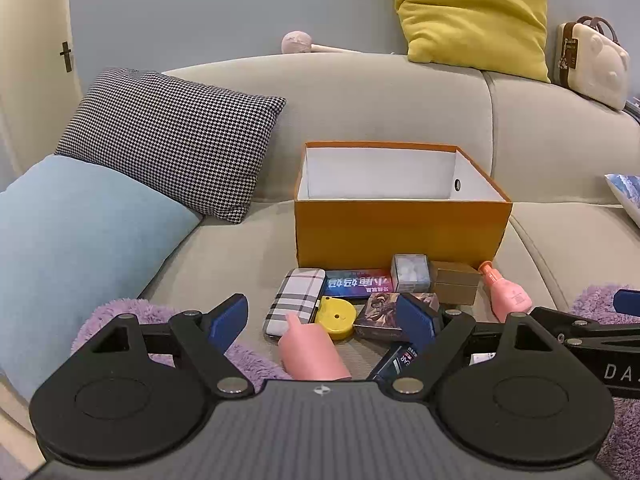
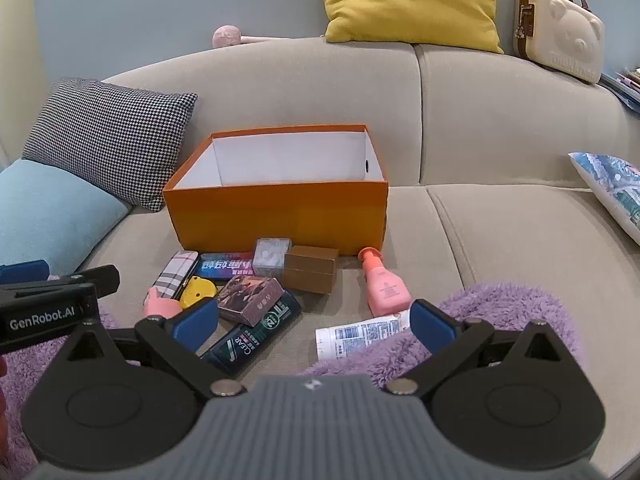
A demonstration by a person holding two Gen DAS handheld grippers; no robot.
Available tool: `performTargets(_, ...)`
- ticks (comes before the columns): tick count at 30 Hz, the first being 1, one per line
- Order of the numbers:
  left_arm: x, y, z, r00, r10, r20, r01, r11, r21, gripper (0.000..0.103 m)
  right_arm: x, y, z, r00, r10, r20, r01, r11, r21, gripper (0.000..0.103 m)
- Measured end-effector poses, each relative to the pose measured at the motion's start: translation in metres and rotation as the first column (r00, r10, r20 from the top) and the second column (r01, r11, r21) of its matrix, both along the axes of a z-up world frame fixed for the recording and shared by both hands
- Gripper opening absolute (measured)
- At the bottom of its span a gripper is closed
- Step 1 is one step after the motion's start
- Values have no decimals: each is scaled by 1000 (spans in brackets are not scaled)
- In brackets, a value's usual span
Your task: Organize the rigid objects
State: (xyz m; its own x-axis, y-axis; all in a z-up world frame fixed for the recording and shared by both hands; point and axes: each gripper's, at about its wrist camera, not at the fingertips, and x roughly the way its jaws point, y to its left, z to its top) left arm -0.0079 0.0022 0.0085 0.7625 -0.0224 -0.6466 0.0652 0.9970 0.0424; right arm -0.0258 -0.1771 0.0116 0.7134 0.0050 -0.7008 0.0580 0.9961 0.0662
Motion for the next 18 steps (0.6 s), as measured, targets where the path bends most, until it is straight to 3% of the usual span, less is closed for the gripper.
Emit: performTargets(18, 2, -2, -6, 1000, -8, -19, 7, 1000, -12, 98, 4, 2, -5, 1000, 4, -20, -3, 1000, 2, 101)
